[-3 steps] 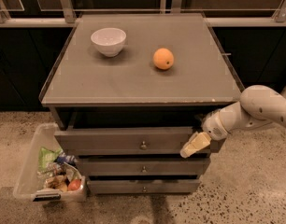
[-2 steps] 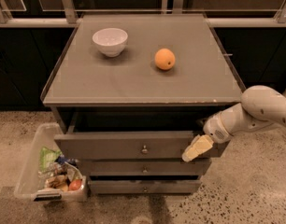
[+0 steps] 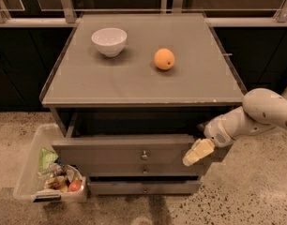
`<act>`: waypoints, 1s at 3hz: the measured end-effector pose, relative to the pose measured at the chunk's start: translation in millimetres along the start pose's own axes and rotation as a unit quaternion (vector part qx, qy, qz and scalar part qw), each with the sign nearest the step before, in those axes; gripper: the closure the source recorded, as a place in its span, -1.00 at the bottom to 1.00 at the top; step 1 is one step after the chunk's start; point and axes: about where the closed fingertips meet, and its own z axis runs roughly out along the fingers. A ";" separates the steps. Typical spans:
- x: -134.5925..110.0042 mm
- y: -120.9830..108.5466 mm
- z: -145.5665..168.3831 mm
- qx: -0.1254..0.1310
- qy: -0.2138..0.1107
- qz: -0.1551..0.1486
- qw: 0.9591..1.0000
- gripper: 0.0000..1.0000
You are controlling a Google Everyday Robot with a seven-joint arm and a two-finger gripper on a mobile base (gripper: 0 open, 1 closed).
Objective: Open top drawer
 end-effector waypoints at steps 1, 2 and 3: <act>-2.7 0.9 -3.5 0.000 0.000 0.000 1.000 -1.00; 5.0 10.2 0.0 0.002 -0.006 0.013 1.000 -1.00; 1.5 11.1 -4.1 0.002 -0.006 0.013 1.000 -1.00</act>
Offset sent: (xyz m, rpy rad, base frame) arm -0.1519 0.0129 -0.0593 0.1461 0.0725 -0.3083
